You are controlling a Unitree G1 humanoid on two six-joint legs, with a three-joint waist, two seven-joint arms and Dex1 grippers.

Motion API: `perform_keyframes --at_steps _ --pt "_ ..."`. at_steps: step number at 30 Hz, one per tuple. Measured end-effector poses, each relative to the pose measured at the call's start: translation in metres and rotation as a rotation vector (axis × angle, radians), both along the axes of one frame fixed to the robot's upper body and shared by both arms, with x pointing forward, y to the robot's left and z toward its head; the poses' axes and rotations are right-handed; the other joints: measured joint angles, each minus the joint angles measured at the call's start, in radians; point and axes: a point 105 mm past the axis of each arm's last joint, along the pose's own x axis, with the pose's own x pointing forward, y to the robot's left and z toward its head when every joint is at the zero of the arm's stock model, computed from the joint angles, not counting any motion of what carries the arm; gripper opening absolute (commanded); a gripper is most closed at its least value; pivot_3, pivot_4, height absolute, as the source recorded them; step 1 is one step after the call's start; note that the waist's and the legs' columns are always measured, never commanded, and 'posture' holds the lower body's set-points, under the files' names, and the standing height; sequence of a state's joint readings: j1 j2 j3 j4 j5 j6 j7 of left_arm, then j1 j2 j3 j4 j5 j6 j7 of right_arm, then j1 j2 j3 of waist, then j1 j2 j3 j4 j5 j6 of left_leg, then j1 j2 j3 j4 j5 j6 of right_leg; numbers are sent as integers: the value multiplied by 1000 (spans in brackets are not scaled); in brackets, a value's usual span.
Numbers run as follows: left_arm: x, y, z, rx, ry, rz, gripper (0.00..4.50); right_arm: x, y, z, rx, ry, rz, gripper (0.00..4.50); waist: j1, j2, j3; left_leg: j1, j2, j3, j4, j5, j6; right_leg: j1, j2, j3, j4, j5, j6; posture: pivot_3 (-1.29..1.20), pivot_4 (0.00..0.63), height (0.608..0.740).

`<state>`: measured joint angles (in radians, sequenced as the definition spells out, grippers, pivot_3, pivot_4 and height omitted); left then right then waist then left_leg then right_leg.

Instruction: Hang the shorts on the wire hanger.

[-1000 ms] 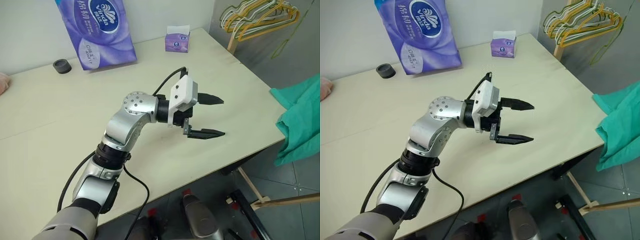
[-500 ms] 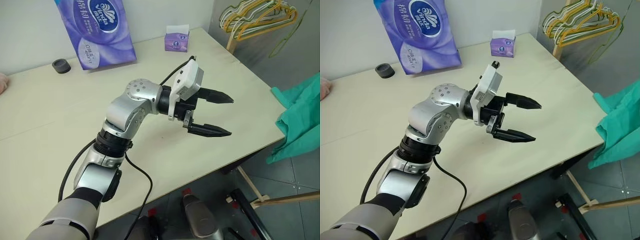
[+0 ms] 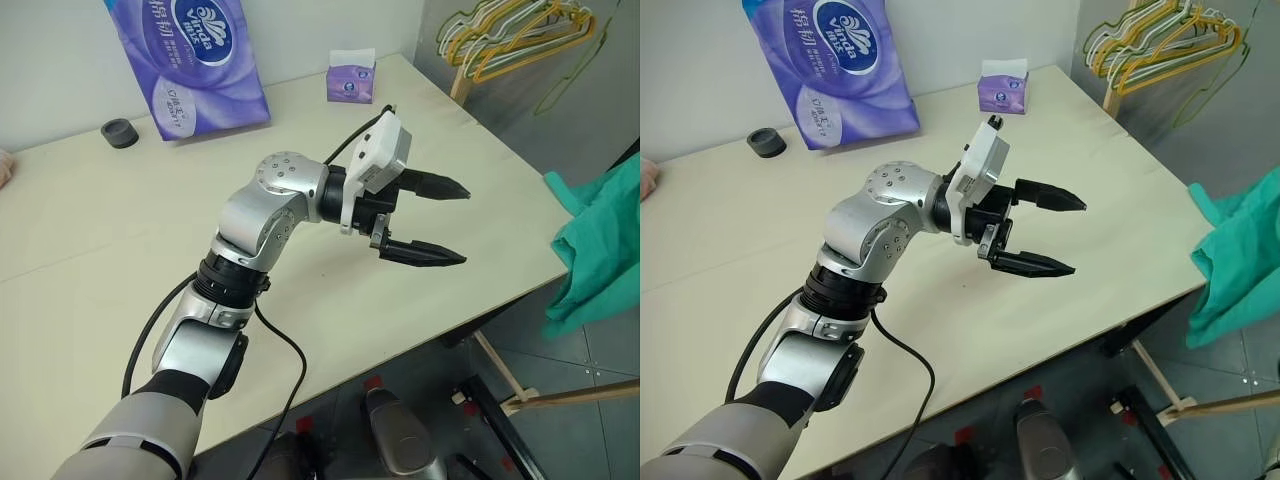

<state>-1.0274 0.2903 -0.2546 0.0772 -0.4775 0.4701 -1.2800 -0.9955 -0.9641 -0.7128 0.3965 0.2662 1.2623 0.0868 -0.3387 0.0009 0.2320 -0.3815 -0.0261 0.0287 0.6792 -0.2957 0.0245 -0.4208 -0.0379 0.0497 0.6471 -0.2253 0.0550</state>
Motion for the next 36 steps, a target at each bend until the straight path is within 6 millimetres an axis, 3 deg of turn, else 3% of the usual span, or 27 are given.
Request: perform_keyframes --at_steps 4,7,10,17,20,22,25,26,30,34,36 --pt "3 1 -1 7 -3 12 4500 -1 -1 18 -85 -93 -76 4449 -2 3 -2 0 0 1 0 0 0 -1 0 1 0 1 1 -405 159 740" --pt "5 6 -2 19 -15 28 4500 -9 -1 50 -317 -193 -167 4449 -7 4 -2 0 -1 1 0 0 0 -1 0 1 0 1 1 -394 152 740" --pt "8 10 -6 27 -12 51 4500 -13 12 75 -528 -274 -193 4449 -13 4 -4 1 -1 1 0 0 0 -1 0 1 0 1 1 -381 146 740" --pt "16 20 -16 38 8 117 4500 -10 37 89 -796 -395 -181 4449 -19 5 -5 1 -1 0 1 0 0 -1 -1 1 1 2 1 -356 140 740" --pt "23 27 -17 25 11 184 4500 2 78 88 -852 -488 20 4449 -23 4 -9 1 0 -1 0 0 0 -1 -1 -1 1 2 1 -341 137 740" --pt "33 36 -22 29 3 281 4500 17 121 63 -849 -497 269 4449 -24 1 -15 1 1 -3 0 0 0 -1 0 -2 1 3 1 -314 131 740" --pt "58 62 -28 -3 -7 524 4500 31 173 9 -774 -440 573 4449 -16 0 -21 1 1 -4 1 -1 3 -1 -1 -3 2 3 0 -271 122 740" --pt "70 77 -31 -18 -8 655 4500 33 190 -12 -732 -412 672 4449 -10 0 -22 1 1 -4 1 -1 3 -1 -2 -3 2 3 0 -260 119 740" --pt "96 134 -52 -87 46 1063 4500 34 240 -64 -603 -371 908 4449 24 -2 -36 1 1 -6 1 -1 3 -2 -6 -5 2 3 0 -172 99 740" --pt "83 200 -94 -88 79 1480 4500 32 280 -111 -524 -339 1072 4449 84 -9 -51 1 1 -7 1 -1 1 -4 -6 -6 4 4 -2 -85 87 740" --pt "70 219 -114 -92 111 1621 4500 37 293 -126 -491 -334 1098 4449 124 -14 -61 1 1 -8 2 -1 2 -3 -6 -7 4 5 -3 -52 86 740"
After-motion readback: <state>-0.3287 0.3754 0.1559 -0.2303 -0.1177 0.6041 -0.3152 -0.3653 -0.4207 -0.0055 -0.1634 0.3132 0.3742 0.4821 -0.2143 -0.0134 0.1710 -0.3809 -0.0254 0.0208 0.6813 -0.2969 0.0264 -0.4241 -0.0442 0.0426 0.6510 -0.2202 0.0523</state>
